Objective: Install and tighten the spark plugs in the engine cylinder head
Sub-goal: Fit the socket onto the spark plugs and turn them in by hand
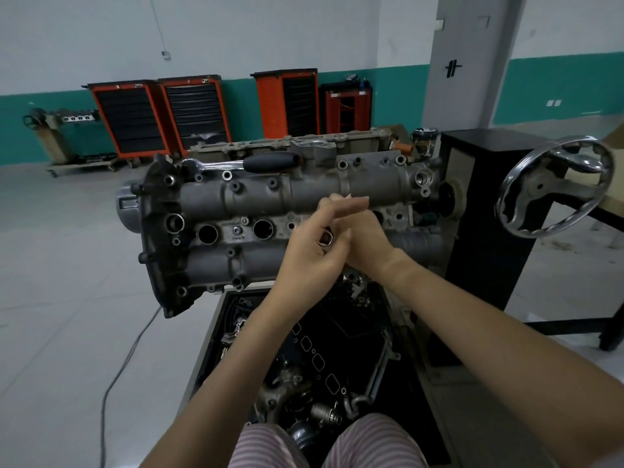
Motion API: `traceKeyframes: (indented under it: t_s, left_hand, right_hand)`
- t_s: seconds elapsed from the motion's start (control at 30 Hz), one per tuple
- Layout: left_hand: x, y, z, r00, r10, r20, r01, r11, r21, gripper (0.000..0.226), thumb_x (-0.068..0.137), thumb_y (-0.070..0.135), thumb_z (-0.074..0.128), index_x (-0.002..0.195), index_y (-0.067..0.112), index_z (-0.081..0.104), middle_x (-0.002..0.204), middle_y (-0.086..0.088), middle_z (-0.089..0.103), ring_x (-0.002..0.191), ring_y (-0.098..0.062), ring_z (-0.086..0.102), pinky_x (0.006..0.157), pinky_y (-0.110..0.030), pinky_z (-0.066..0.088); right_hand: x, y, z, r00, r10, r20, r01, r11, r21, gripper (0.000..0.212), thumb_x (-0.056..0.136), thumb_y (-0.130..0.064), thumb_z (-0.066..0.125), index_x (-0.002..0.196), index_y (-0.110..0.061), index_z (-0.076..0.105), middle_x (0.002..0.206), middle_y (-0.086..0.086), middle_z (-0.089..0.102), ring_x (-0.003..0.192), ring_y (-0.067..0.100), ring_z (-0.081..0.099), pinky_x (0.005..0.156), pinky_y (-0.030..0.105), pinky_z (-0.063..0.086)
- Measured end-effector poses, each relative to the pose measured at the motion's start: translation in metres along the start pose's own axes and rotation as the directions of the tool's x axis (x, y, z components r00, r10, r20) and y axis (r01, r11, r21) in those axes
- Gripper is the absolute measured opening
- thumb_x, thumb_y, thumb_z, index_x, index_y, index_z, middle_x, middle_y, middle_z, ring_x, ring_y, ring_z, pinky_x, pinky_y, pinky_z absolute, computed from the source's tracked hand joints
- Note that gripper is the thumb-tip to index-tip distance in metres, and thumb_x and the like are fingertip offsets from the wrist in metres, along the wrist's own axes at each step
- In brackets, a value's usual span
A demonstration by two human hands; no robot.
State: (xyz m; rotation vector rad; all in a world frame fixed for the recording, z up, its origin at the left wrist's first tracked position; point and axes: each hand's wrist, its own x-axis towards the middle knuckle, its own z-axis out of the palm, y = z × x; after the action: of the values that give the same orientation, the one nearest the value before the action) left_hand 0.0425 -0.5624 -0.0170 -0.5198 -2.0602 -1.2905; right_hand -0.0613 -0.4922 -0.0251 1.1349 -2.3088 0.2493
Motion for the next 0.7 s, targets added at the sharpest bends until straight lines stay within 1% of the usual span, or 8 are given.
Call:
traceKeyframes:
  t_s: [0.1,0.17,0.2,0.27,0.37,0.5,0.6,0.7]
  left_hand:
    - [-0.001,-0.006,-0.001,1.000,-0.016,0.000,0.016,1.000,0.017,0.044,0.087,-0.004,0.052,0.124,0.019,0.048,0.119,0.005,0.060,0.116,-0.002,0.052,0.094,-0.014,0.039]
    - [-0.003,-0.014,-0.005,0.994,-0.072,-0.086,0.080,0.993,0.092,0.037,0.084,0.017,0.063,0.117,0.022,0.046,0.113,0.010,0.056,0.110,-0.004,0.051,0.089,-0.015,0.039]
    - [-0.003,-0.019,-0.008,0.984,-0.089,-0.157,0.122,0.970,0.213,0.036,0.080,0.031,0.068,0.107,0.020,0.048,0.105,0.008,0.054,0.103,-0.008,0.050,0.086,-0.018,0.040]
    - [-0.003,-0.032,-0.016,0.969,-0.115,-0.217,0.212,0.837,0.504,0.045,0.072,0.052,0.070,0.086,0.015,0.049,0.087,0.005,0.049,0.087,-0.016,0.047,0.075,-0.028,0.039]
    - [0.003,-0.033,-0.015,0.946,-0.273,-0.174,0.320,0.708,0.630,0.055,0.074,0.071,0.044,0.073,0.018,0.055,0.065,0.005,0.056,0.070,-0.019,0.055,0.061,-0.033,0.041]
    - [0.010,-0.024,-0.003,0.943,-0.175,-0.282,0.332,0.554,0.764,0.054,0.088,0.057,0.040,0.056,0.014,0.042,0.052,0.001,0.049,0.061,-0.026,0.056,0.046,-0.028,0.025]
    - [0.010,-0.020,0.001,0.940,-0.165,-0.298,0.341,0.443,0.829,0.042,0.094,0.045,0.038,0.064,0.017,0.047,0.067,-0.006,0.062,0.068,-0.030,0.059,0.051,-0.029,0.029]
    - [0.013,-0.019,0.002,0.942,-0.212,-0.261,0.332,0.450,0.829,0.034,0.095,0.038,0.037,0.071,0.016,0.044,0.078,-0.008,0.063,0.076,-0.030,0.058,0.056,-0.030,0.033]
  right_hand:
    - [0.002,0.003,0.003,0.996,0.082,0.043,-0.074,0.985,-0.155,0.027,0.093,-0.014,0.036,0.107,-0.006,0.058,0.111,0.011,0.062,0.102,0.027,0.058,0.073,0.033,0.043]
    - [-0.003,0.000,0.005,0.996,0.080,-0.036,-0.082,0.996,-0.035,0.022,0.091,-0.021,0.043,0.104,-0.009,0.057,0.103,0.009,0.064,0.095,0.030,0.060,0.071,0.037,0.042]
    - [-0.001,0.001,0.009,0.992,0.095,-0.080,-0.093,0.995,0.027,0.021,0.090,-0.023,0.046,0.103,-0.009,0.054,0.098,0.009,0.064,0.090,0.033,0.060,0.066,0.037,0.040]
    - [-0.001,0.000,0.011,0.991,0.087,-0.105,-0.081,0.995,0.056,0.020,0.088,-0.024,0.048,0.098,-0.006,0.049,0.091,0.011,0.063,0.083,0.036,0.058,0.060,0.036,0.033]
    - [-0.003,-0.001,0.010,0.983,0.124,-0.135,-0.109,0.987,0.114,0.019,0.087,-0.021,0.048,0.093,-0.003,0.050,0.086,0.014,0.063,0.078,0.037,0.058,0.059,0.038,0.033]
    - [-0.004,-0.003,0.008,0.980,0.132,-0.150,-0.112,0.985,0.133,0.012,0.083,-0.014,0.051,0.081,-0.003,0.052,0.074,0.015,0.063,0.066,0.036,0.058,0.054,0.035,0.032]
    - [-0.006,-0.007,0.001,0.962,0.118,-0.248,-0.090,0.989,0.121,0.012,0.067,-0.011,0.056,0.058,-0.004,0.052,0.049,0.011,0.056,0.041,0.030,0.053,0.044,0.024,0.028]
    - [-0.005,-0.009,0.002,0.954,0.092,-0.285,-0.070,0.994,0.087,0.014,0.062,-0.017,0.051,0.053,-0.007,0.051,0.045,0.007,0.054,0.038,0.027,0.052,0.044,0.020,0.026]
